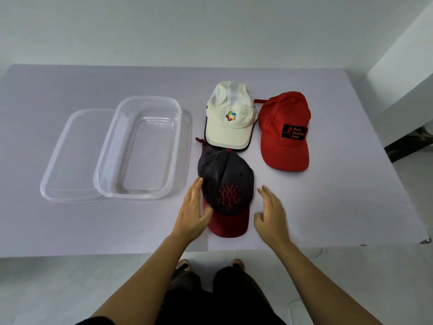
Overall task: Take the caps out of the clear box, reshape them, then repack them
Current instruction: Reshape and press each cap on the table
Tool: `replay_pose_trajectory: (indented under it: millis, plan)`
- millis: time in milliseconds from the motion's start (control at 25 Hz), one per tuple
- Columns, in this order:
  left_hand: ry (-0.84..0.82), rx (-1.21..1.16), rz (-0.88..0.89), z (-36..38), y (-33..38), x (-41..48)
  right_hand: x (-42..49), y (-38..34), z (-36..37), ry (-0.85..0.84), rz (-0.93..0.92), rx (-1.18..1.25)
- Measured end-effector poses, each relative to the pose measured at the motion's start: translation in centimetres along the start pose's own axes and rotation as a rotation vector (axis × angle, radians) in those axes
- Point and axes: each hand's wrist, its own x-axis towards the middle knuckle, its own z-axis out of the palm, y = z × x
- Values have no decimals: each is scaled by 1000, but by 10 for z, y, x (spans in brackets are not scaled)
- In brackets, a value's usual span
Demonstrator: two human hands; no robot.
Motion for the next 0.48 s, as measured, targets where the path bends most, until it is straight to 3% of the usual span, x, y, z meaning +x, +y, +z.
replay_pose_trajectory:
  millis: [80, 200, 480]
  plan:
    - [33, 2, 33, -3, 13, 23, 24, -11, -11, -49, -39, 119]
    - [-57, -2, -45, -5, 24, 51, 54, -20, -20, -268, -33, 135]
    - [-103, 53, -17, -16, 25, 61, 68, -22, -27, -317, 3, 116]
